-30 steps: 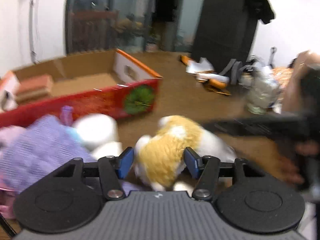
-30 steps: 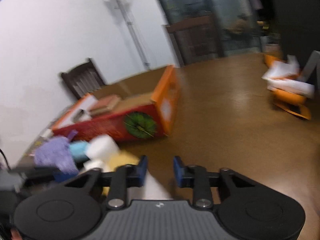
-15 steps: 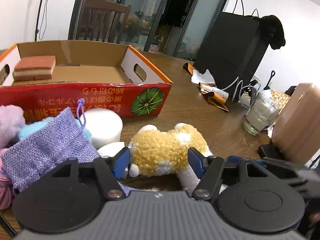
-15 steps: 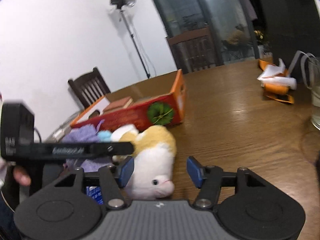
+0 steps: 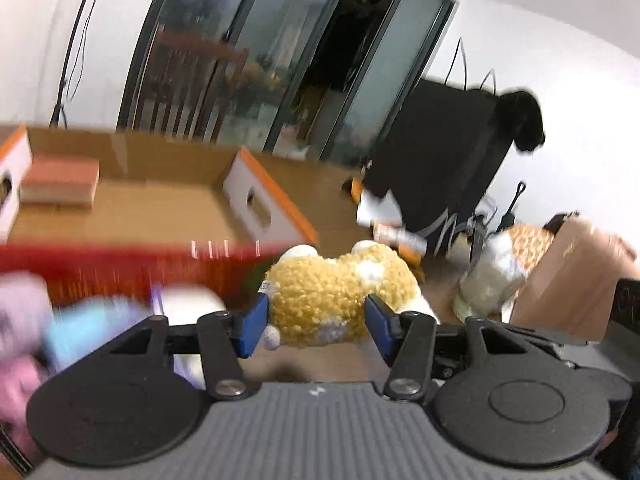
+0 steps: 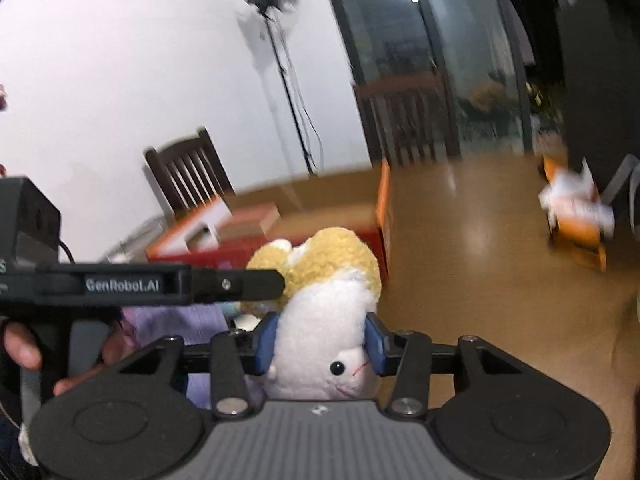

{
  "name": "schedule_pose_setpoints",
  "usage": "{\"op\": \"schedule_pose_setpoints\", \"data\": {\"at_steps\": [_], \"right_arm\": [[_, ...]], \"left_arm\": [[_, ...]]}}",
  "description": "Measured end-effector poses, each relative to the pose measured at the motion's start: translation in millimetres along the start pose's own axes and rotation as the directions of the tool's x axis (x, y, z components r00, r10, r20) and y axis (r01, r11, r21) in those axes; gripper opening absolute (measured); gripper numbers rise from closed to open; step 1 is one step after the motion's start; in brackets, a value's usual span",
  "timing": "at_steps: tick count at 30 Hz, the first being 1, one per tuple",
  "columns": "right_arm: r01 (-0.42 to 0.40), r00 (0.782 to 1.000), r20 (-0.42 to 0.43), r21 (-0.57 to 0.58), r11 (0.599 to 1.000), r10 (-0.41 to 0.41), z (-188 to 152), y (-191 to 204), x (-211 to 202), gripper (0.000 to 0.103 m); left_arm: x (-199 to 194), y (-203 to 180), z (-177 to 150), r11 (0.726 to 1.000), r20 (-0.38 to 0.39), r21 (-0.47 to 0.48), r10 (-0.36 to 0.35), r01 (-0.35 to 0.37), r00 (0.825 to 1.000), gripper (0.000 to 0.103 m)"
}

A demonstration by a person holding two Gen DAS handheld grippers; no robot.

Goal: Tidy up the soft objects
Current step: 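Carry the plush toy into the box and open both grippers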

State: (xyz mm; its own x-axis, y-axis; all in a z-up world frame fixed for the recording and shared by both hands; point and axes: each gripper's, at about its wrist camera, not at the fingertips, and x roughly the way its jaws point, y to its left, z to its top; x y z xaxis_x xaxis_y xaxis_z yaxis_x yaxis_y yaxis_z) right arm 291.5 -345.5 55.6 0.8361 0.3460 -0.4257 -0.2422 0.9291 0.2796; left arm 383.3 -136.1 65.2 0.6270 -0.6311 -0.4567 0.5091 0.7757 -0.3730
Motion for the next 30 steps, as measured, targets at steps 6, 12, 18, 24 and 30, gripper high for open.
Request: {"op": "schedule_pose_setpoints", "data": {"at_steps": [6, 12, 18, 24, 30], "right_arm": [[-0.039, 0.999, 0.011, -0.015, 0.999, 0.039, 82.9, -5.2, 57.5, 0.044], [0.027, 0.995, -0.097, 0.009, 1.0, -0.026, 149.6, -19.5, 166.7, 0.044], [0.175, 0.958, -0.221, -0.047, 0.983, -0.181, 162.0, -13.5, 253.6, 0.043], [0.253, 0.927, -0.244, -0.156, 0.955, -0.285, 153.1, -1.8, 278.3, 0.058], [0.248, 0.937, -0.204, -0.19, 0.95, -0.285, 155.5, 3.8, 268.7, 0.061]], "left_arm": [[34.8, 42.1, 87.9, 0.999, -0.007, -0.027, 0.033, -0.033, 0.999, 0.054], [116.6, 107.2, 145.8, 0.991, -0.13, -0.095, 0.083, -0.096, 0.988, 0.054], [177.0, 141.5, 145.9, 0.977, -0.252, -0.123, 0.138, -0.173, 0.958, 0.051], [178.6, 149.8, 138.8, 0.971, -0.264, -0.112, 0.174, -0.21, 0.949, 0.053], [147.9, 141.9, 145.9, 0.971, -0.221, -0.066, 0.21, -0.229, 0.953, 0.06]]}}
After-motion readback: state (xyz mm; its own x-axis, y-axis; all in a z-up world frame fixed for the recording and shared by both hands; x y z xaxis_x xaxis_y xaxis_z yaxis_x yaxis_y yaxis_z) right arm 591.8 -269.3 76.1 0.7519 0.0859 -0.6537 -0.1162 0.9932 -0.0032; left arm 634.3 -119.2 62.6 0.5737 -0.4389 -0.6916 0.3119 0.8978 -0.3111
